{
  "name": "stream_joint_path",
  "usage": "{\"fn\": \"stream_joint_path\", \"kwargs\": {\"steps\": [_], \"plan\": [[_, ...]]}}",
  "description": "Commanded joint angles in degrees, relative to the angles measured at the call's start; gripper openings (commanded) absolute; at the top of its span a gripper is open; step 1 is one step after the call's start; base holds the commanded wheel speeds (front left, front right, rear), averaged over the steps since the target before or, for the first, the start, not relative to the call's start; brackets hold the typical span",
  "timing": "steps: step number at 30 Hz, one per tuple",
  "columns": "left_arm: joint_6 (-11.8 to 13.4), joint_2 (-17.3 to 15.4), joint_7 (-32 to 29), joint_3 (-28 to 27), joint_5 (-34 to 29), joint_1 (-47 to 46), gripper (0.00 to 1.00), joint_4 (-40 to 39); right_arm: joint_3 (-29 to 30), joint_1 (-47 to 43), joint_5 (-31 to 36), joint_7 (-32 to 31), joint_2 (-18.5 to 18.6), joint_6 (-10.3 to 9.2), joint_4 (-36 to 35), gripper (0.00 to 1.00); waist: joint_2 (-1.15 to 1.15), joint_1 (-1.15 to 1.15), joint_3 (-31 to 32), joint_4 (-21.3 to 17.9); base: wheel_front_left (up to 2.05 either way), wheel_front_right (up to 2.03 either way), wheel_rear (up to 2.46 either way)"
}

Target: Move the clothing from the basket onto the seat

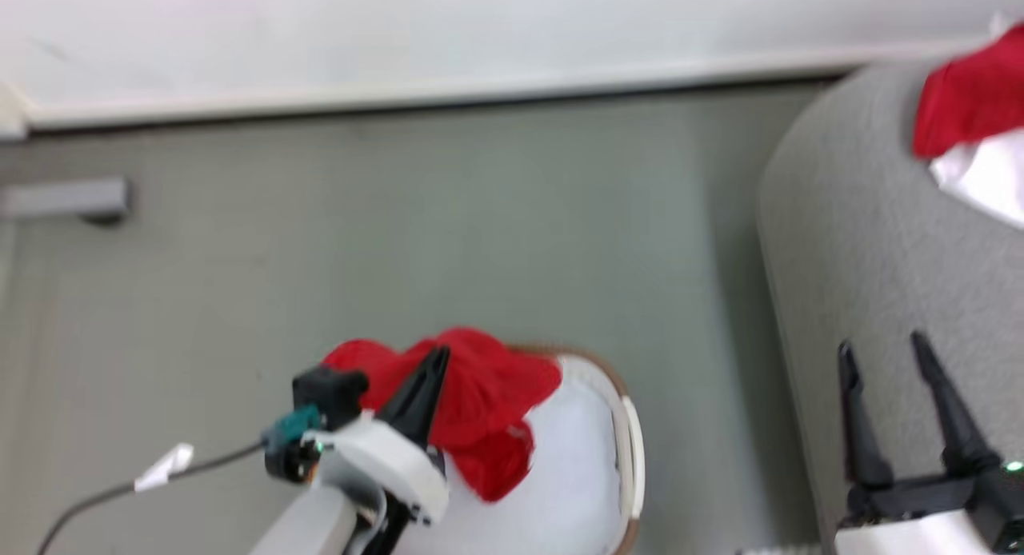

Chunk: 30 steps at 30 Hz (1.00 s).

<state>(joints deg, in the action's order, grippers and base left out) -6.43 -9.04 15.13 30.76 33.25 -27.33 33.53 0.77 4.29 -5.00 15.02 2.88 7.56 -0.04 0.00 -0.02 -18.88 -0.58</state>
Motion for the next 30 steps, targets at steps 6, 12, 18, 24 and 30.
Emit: {"fn": "stream_joint_path", "kwargs": {"steps": [6, 12, 18, 24, 30], "plan": [[2.64, -1.74, -0.72, -0.57, -0.33, 5.33, 0.0, -6.38, -1.51, -3.61, -1.49, 0.17, 0.0, -0.15, 2.96, 1.0, 0.0, 0.02, 13.67, 2.16, 0.0, 0.0, 0.0], [5.95, -4.11, -4.87, -1.4, 0.56, 8.37, 0.0, -15.98, -3.04, -7.06, -2.32, 0.11, 0.75, -0.15, 4.61, 1.0, 0.0, 0.02, 19.6, 2.77, 0.0, 0.0, 0.0], [8.75, -6.42, -9.12, -2.31, 1.24, 9.86, 0.0, -26.68, -6.88, -8.95, -4.26, 0.11, 2.7, -0.15, 4.55, 1.0, 0.0, 0.02, 21.73, 3.42, 0.0, 0.0, 0.0], [10.89, -7.83, -12.4, -2.64, 1.31, 10.26, 0.0, -35.26, -15.58, -7.16, -4.26, 0.12, 6.6, -0.15, 3.35, 1.0, 0.0, 0.02, 22.64, 3.65, 0.0, 0.0, 0.0], [12.12, -8.82, -14.72, -2.43, 0.89, 10.25, 0.0, -40.82, -25.8, -1.78, -5.06, 0.12, 10.42, -0.15, 2.95, 1.0, 0.0, 0.02, 22.89, 3.69, 0.0, 0.0, 0.0]]}}
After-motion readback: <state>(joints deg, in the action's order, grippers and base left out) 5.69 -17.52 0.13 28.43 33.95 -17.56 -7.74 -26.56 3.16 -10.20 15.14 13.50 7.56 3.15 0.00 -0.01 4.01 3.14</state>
